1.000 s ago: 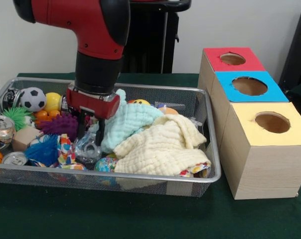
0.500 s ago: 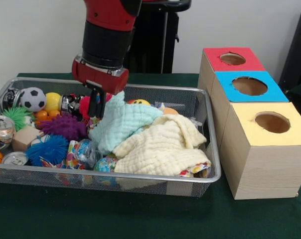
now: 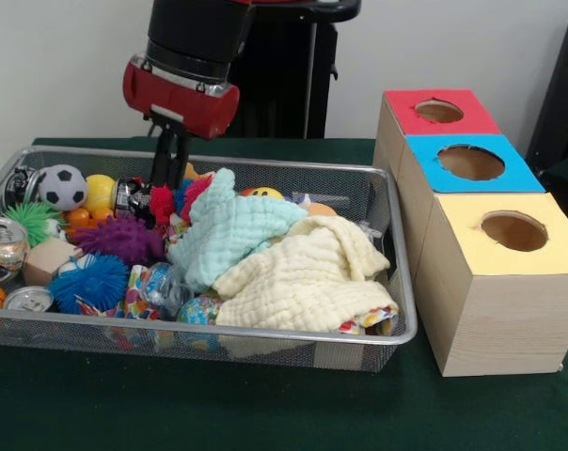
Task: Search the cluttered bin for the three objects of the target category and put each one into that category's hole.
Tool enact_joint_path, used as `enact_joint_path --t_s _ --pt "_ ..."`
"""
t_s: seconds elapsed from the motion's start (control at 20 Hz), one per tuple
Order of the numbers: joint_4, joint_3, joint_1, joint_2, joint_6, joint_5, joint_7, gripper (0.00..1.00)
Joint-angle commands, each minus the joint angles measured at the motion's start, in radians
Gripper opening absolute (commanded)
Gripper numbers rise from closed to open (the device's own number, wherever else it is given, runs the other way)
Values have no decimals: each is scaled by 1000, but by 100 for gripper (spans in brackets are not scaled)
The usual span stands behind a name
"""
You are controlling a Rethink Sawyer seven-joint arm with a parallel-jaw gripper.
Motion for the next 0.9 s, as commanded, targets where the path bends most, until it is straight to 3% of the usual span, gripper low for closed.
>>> enact_joint_path --t_s 0.05,0.1,0.15,0.4,0.9 --pt "84 26 -26 15 80 14 -7 0" --pt "91 49 -47 18 57 14 -25 0" --pt "98 68 -64 20 52 22 -33 100" --pt "129 122 -114 26 0 32 -43 100" --pt "121 115 -109 73 -74 1 20 100"
